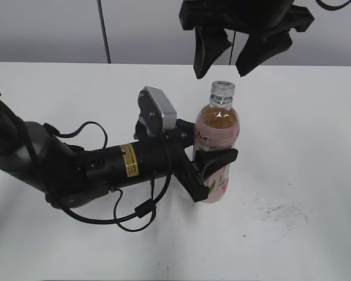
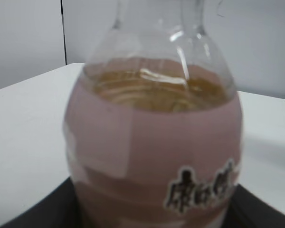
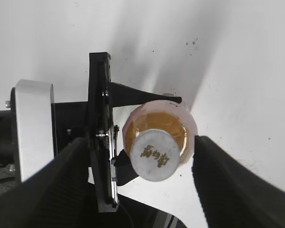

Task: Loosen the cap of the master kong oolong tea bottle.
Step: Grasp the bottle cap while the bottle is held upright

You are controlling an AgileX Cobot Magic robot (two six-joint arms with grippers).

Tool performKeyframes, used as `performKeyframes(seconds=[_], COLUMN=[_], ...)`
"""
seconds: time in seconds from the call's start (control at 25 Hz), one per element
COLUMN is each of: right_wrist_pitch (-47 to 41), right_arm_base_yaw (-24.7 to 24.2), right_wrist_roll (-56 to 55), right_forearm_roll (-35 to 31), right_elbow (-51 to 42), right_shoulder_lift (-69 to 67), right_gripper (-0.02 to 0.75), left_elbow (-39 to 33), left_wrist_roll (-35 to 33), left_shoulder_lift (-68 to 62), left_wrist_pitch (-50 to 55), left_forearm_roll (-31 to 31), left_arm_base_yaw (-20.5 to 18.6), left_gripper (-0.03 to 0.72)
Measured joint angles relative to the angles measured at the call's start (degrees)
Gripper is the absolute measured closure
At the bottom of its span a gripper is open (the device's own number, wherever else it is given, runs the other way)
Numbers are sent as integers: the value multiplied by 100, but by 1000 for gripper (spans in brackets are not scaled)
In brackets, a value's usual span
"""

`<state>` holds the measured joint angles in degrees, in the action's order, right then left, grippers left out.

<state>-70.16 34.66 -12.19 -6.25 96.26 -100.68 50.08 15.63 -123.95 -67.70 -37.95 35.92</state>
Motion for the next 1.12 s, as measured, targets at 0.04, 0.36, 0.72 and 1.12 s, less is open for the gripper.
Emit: performKeyframes(seconds=[0.04,0.36,0.72,1.12], right_wrist_pitch=[0,1,1,1], right_arm_base_yaw=[0,0,0,0], right_wrist_roll=[-67,-311,-351,-355], right_forearm_roll=[0,-82,-65,-34], right_elbow=[0,0,0,-84], right_shoulder_lift=[0,-260,-266,-266], right_gripper=[225,225,225,350], left_elbow=[0,0,0,0], left_wrist_roll=[0,0,0,0], left_shoulder_lift=[0,0,0,0], left_wrist_pitch=[0,0,0,0], left_forearm_roll=[0,0,0,0], left_arm_base_yaw=[0,0,0,0], left_gripper=[303,303,303,303])
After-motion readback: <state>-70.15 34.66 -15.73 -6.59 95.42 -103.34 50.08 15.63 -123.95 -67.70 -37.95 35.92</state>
